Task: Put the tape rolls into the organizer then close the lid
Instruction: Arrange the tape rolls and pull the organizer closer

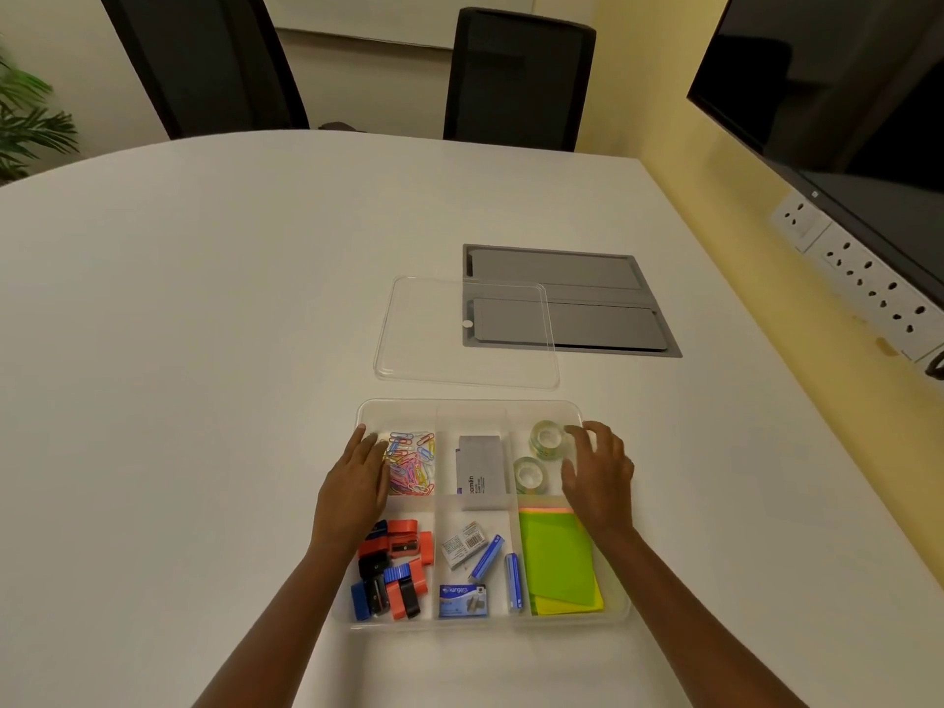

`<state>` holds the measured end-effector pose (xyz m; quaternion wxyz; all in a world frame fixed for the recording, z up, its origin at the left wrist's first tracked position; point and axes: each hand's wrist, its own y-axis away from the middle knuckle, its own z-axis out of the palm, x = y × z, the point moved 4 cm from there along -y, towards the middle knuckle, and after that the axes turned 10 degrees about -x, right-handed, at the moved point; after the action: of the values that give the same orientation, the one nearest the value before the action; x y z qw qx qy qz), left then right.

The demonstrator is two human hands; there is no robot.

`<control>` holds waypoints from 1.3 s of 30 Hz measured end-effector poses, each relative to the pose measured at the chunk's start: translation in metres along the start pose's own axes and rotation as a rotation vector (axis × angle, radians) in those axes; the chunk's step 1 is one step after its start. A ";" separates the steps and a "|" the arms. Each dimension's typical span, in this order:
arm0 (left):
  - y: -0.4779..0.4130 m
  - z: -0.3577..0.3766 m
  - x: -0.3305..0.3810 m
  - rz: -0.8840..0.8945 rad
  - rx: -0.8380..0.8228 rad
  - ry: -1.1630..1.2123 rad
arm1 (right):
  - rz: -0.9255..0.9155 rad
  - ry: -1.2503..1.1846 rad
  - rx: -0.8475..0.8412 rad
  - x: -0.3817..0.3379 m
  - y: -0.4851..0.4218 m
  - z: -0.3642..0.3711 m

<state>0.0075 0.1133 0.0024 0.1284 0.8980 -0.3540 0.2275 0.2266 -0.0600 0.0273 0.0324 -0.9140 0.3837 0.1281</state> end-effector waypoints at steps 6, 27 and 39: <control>0.002 -0.003 0.000 -0.066 -0.016 0.039 | 0.170 -0.394 -0.119 0.018 0.027 0.010; -0.026 -0.002 -0.011 -0.082 -0.128 0.073 | 0.234 -0.456 -0.118 0.014 0.004 0.011; -0.066 -0.012 -0.020 -0.108 -0.099 0.493 | 0.227 -0.586 -0.108 0.018 -0.028 0.005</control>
<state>0.0368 0.1763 -0.0019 0.2666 0.8256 -0.2741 0.4149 0.2577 -0.0518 0.0166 0.0785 -0.7899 0.4500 0.4091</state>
